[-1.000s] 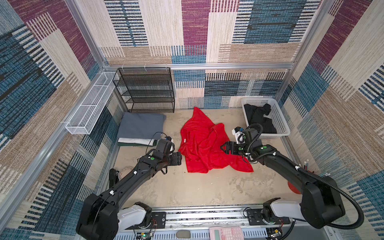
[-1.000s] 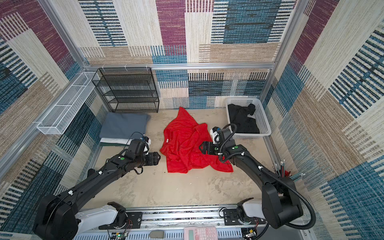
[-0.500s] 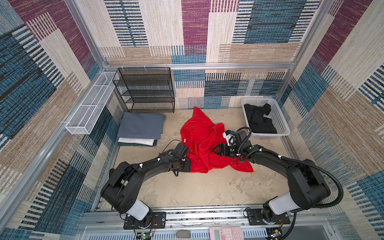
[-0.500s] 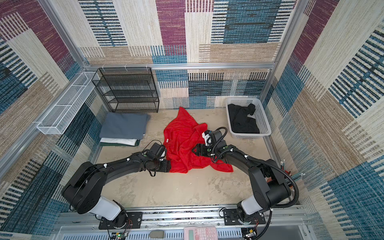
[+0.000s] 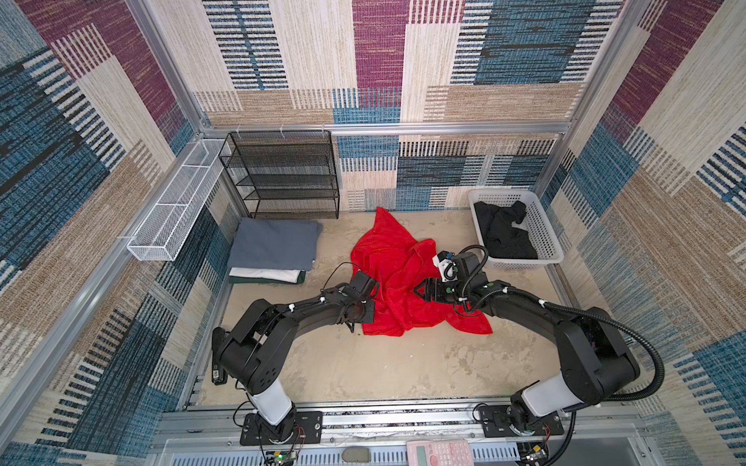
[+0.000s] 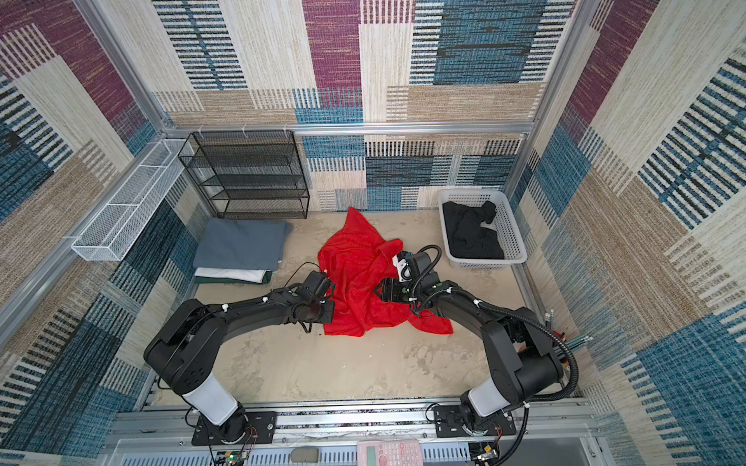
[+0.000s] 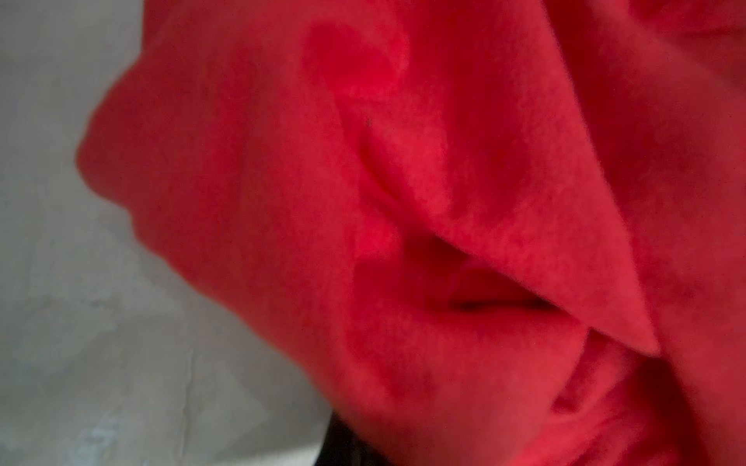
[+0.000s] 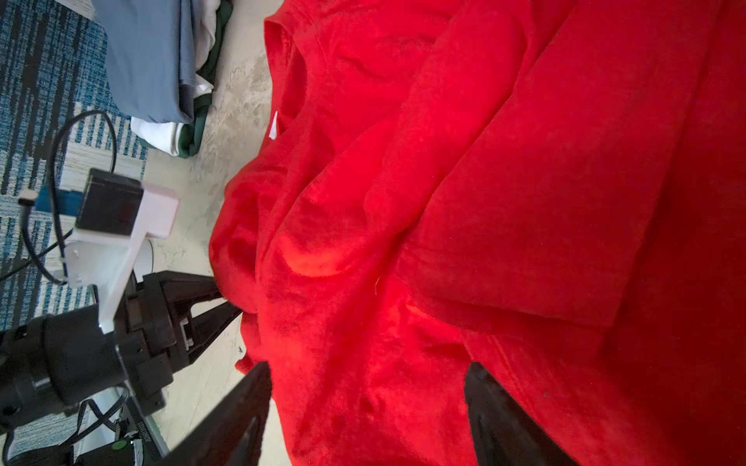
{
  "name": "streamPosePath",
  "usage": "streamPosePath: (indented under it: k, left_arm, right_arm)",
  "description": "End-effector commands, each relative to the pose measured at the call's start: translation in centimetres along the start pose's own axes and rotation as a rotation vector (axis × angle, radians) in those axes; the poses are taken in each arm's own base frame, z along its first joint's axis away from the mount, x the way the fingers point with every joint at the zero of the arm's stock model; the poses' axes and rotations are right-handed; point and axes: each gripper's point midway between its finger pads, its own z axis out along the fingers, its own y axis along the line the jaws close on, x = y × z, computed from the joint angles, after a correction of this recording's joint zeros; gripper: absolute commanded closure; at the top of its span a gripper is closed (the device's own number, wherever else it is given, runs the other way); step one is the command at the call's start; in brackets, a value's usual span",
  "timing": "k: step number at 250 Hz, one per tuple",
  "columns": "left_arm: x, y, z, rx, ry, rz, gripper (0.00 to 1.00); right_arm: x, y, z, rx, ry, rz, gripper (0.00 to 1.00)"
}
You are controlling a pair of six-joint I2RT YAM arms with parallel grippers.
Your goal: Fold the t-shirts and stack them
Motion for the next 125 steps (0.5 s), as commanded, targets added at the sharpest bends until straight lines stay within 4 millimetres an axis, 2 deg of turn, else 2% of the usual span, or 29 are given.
streamPosePath:
  k: [1, 20, 60, 94, 125]
  left_arm:
    - [3.6, 2.2, -1.7, -0.072, 0.114, -0.023, 1.0]
    - [3.5, 3.1, -3.7, -0.09, 0.067, -0.042, 1.0]
    - [4.0, 4.8, -8.8, -0.097, -0.034, -0.119, 1.0]
    - [6.6, 7.3, -12.4, -0.127, -0.072, -0.194, 1.0]
    - [9.9, 9.2, -13.4, -0.12, -0.088, -0.296, 1.0]
  right_arm:
    - [-1.4, -0.7, 0.1, 0.052, -0.053, -0.026, 0.23]
    - [-1.8, -1.2, 0.7, 0.07, -0.066, -0.015, 0.22]
    - [-1.6, -1.5, 3.3, 0.07, -0.01, -0.003, 0.3]
    - [-1.0, -0.6, 4.9, 0.12, 0.018, -0.067, 0.32]
    - [-0.2, -1.3, 6.0, 0.165, 0.06, -0.089, 0.36]
